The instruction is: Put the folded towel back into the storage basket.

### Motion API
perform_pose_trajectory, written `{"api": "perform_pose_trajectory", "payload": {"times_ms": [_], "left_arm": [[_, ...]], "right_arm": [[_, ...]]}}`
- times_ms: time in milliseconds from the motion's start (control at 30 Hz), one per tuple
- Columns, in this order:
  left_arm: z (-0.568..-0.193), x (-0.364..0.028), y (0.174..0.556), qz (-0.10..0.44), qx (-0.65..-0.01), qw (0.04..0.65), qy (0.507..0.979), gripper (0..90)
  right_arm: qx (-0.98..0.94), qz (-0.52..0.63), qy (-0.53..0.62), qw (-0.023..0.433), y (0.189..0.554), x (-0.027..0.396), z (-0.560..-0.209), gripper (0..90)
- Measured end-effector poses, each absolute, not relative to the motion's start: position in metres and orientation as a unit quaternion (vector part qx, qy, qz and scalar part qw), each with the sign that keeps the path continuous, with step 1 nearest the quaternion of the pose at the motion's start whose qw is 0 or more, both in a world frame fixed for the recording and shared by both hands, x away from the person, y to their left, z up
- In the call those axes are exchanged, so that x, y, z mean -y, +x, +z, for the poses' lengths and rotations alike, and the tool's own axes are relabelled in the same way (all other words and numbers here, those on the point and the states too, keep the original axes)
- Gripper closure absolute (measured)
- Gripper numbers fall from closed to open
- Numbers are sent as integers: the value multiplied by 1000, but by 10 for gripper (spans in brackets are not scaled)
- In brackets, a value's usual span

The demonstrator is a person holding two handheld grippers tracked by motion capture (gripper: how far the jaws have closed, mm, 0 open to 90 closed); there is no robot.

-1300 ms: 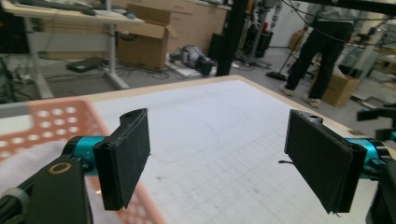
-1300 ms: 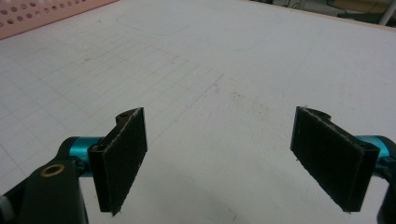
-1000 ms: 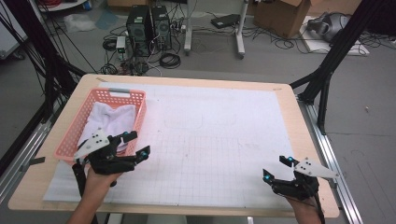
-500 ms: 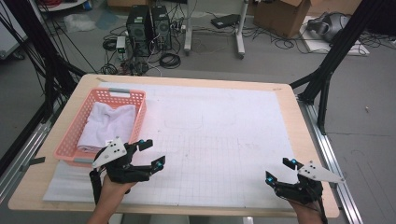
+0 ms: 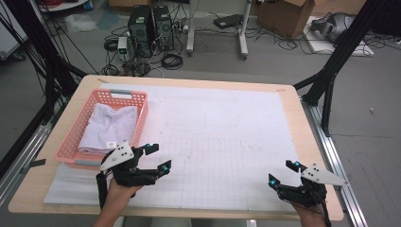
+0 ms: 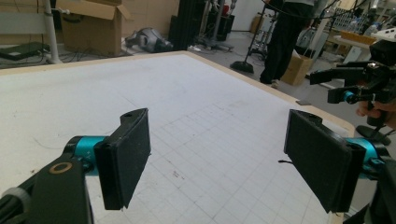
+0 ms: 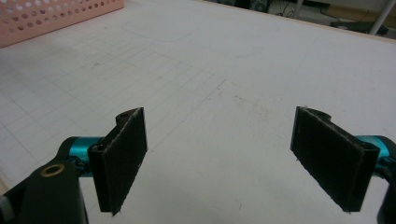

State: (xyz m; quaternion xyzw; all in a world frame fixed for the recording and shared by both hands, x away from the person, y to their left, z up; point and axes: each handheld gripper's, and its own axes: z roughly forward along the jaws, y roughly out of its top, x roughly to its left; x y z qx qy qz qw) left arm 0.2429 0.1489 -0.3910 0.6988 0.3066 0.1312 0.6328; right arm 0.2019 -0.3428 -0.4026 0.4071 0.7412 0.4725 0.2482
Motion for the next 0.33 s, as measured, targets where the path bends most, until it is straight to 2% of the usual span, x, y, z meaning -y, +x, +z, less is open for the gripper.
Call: {"api": "perform_pose_trajectory", "payload": {"times_ms": [333], "left_arm": [[-390, -152, 243, 134, -310, 631, 698, 232]], "right_arm": [[-740, 475, 406, 249, 203, 344, -402, 175]]}}
